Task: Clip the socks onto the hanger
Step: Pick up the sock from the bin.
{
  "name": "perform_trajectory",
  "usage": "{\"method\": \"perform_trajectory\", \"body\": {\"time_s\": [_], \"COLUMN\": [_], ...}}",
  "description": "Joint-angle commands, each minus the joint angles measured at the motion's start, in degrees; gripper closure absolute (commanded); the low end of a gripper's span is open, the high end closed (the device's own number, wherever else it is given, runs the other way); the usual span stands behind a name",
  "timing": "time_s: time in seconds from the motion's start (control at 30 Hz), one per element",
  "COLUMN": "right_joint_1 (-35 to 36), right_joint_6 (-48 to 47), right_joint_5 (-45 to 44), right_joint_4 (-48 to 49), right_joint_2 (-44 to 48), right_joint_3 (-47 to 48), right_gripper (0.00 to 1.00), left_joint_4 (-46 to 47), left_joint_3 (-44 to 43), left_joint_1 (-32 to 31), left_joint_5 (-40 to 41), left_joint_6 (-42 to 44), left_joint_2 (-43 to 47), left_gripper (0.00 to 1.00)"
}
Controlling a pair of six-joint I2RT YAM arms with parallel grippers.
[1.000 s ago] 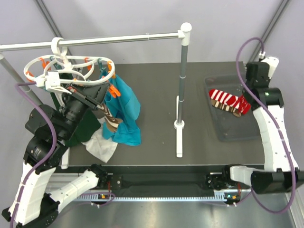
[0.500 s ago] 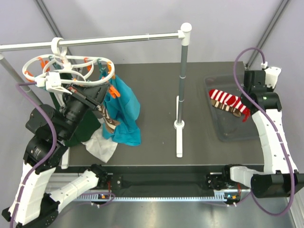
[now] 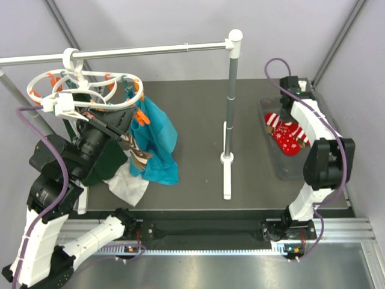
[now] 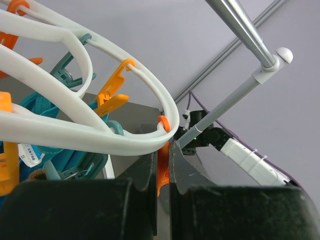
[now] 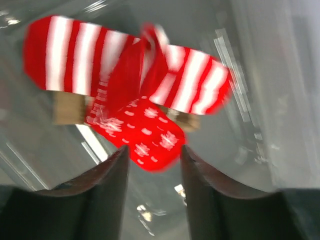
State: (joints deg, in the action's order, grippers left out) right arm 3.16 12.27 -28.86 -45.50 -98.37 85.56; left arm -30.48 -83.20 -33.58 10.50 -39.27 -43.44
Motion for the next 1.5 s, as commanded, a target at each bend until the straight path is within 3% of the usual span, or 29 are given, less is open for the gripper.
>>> {"method": "perform_trajectory", "body": {"time_s": [0.0,0.03,0.13,0.43,1.0,1.27,1.37,1.4,1.47], "right_joint_1": [2.1,2.1,1.8,-0.5,-0.9,-1.0,-1.0,-1.0,-1.0], "right_joint_6": [-0.1,-0.1,-0.8,-0.8,-4.6,-3.7,-3.2,-2.9,-1.8], "right_joint_5": [5.7,6.3,7.3,9.9,6.3,3.1,2.9,2.8,1.7], "right_joint_4": [4.5,5.2,7.4,16.4,24.5,25.5,25.5,25.5,25.6], "right_joint_2": [-1.5,-1.0,-0.1,-1.0,-16.1,-21.3,-22.1,-22.0,-21.2], "right_joint_3": [5.4,5.1,3.5,-3.6,3.7,5.1,5.1,5.1,4.1], "right_gripper": [0.51,0.46,0.44,0.5,0.46,0.67,0.8,0.91,0.99], "left_joint_4": [-0.5,-0.6,-1.0,-0.9,-2.0,-1.9,-1.9,-1.9,-2.4], "left_joint_3": [-0.8,-0.8,-0.7,-0.3,-1.0,-0.9,-0.7,-0.8,-1.4], "left_joint_1": [0.1,0.1,0.1,0.1,0.1,0.1,0.1,0.1,0.1], "left_joint_5": [1.1,1.2,1.5,2.3,2.6,2.2,2.4,2.3,2.2], "left_joint_6": [0.0,-0.1,-0.3,-0.1,-0.1,-0.5,-0.6,-0.5,-0.5], "left_joint_2": [-0.2,-0.1,-0.1,0.5,-0.2,-0.9,-0.8,-0.9,-1.4], "left_gripper": [1.0,1.0,1.0,1.0,1.0,1.0,1.0,1.0,1.0]}}
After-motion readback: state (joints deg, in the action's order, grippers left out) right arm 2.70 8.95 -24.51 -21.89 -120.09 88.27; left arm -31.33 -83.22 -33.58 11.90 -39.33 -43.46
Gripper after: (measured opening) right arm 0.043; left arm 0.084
